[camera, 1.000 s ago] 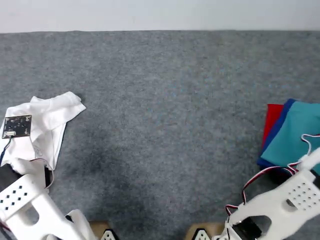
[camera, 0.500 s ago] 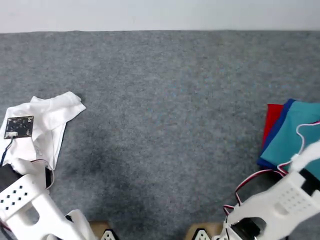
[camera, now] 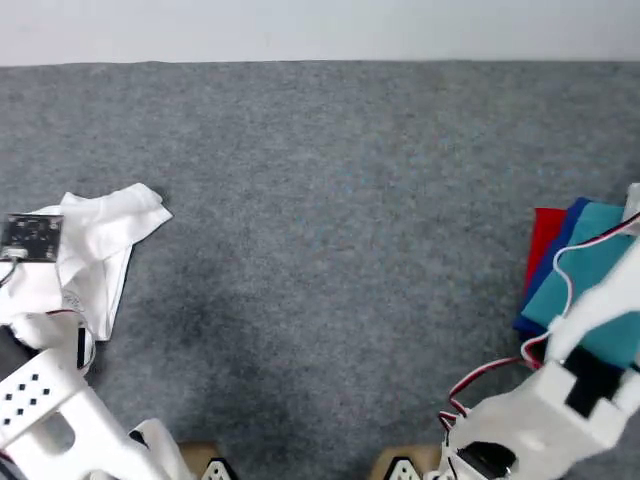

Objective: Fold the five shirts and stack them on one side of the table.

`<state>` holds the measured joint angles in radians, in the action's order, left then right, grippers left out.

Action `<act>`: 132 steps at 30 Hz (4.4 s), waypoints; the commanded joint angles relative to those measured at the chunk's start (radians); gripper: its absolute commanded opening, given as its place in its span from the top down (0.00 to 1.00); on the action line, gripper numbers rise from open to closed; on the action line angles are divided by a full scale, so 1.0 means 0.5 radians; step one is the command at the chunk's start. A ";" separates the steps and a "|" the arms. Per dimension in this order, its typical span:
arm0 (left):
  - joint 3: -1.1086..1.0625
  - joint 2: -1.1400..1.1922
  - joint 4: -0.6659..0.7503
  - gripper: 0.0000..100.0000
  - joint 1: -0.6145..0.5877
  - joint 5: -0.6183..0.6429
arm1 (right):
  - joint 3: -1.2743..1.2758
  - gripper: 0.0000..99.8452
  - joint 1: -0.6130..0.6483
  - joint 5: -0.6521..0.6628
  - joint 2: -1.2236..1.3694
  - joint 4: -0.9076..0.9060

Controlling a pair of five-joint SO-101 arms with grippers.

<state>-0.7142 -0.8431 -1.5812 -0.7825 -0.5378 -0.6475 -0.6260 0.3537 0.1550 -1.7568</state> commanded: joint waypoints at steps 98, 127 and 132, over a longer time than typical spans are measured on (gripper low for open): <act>1.324 0.571 0.101 0.84 1.761 0.660 | 1.507 0.99 0.572 0.086 -1.425 -0.075; 0.198 0.586 0.829 0.86 -0.589 -0.003 | 1.473 0.98 3.233 -0.092 -0.084 0.164; 0.183 0.586 0.832 0.86 -0.592 0.000 | 1.231 0.83 3.316 -0.157 0.192 0.149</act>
<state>-0.6268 -0.5501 -1.1884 -1.0725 -0.5317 0.0690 1.0111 0.3092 0.2148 -1.6847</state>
